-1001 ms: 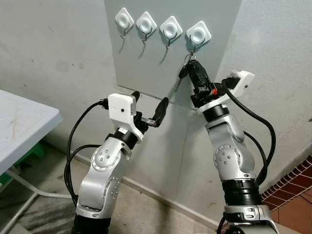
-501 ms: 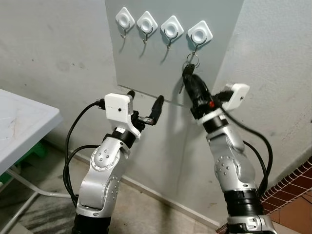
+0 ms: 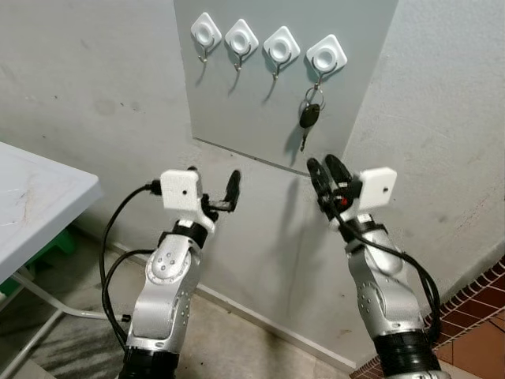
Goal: Hang keys on a hook
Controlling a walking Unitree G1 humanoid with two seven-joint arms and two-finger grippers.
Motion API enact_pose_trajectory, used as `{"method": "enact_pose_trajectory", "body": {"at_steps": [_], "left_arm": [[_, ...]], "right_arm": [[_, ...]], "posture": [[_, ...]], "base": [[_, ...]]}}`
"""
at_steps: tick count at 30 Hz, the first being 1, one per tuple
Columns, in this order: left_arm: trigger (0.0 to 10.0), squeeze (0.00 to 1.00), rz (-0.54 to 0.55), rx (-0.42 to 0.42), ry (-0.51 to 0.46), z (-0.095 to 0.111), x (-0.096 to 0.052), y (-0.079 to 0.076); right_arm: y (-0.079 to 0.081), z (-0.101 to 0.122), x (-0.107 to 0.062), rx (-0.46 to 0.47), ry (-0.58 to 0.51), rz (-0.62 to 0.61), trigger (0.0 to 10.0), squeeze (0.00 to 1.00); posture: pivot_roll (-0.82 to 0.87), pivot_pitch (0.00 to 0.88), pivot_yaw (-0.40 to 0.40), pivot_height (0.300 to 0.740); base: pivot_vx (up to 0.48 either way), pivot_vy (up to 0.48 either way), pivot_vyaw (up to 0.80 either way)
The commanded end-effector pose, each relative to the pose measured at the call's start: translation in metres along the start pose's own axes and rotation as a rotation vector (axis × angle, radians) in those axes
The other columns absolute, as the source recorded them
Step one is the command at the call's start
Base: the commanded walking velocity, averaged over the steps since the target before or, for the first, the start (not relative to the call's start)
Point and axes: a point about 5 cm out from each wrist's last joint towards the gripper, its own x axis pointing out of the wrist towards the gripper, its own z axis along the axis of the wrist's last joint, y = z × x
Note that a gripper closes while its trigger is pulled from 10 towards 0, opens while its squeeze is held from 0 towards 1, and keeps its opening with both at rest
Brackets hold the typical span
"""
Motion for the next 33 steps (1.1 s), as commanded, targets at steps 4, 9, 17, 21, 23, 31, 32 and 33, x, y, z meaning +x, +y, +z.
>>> {"method": "enact_pose_trajectory", "body": {"at_steps": [4,9,17,21,23,31,32,33], "left_arm": [[10.0,0.0,0.066,0.035,0.077,-0.032,-0.01,0.013],[10.0,0.0,0.101,-0.022,0.114,-0.053,-0.014,0.022],[10.0,0.0,0.084,-0.073,0.201,-0.088,-0.02,0.027],[10.0,0.0,0.083,-0.083,0.209,-0.093,-0.019,0.026],[10.0,0.0,0.075,-0.107,0.198,-0.093,-0.018,0.025],[10.0,0.0,0.08,-0.11,0.193,-0.098,-0.02,0.027],[10.0,0.0,0.08,-0.111,0.191,-0.098,-0.02,0.027],[10.0,0.0,0.081,-0.113,0.19,-0.098,-0.02,0.028]], "right_arm": [[-0.022,-0.032,-0.023,-0.032,0.138,-0.117,10.0,0.0],[-0.034,-0.049,-0.036,-0.024,0.21,-0.184,10.0,0.0],[-0.04,-0.073,-0.053,-0.037,0.298,-0.228,10.0,0.0],[-0.043,-0.081,-0.06,-0.04,0.335,-0.243,10.0,0.0],[-0.043,-0.083,-0.063,-0.04,0.342,-0.243,10.0,0.0],[-0.044,-0.085,-0.066,-0.072,0.344,-0.243,10.0,0.0],[-0.044,-0.086,-0.066,-0.072,0.344,-0.243,10.0,0.0],[-0.044,-0.086,-0.066,-0.072,0.344,-0.243,10.0,0.0]], "posture": [[0.0,0.0,-0.032,0.74],[-0.01,0.0,-0.03,0.74],[-0.02,0.0,-0.017,0.74],[-0.02,0.0,-0.013,0.74],[-0.03,0.0,-0.009,0.74],[-0.03,0.0,-0.007,0.74],[-0.03,0.0,-0.009,0.74],[-0.03,0.0,-0.009,0.74]], "base": [[0.0,0.0,0.0],[0.0,0.0,0.0],[0.0,0.0,0.0],[0.0,0.0,0.0],[0.0,0.0,0.0],[0.0,0.0,0.0],[0.0,0.0,0.0],[0.0,0.0,0.0]]}}
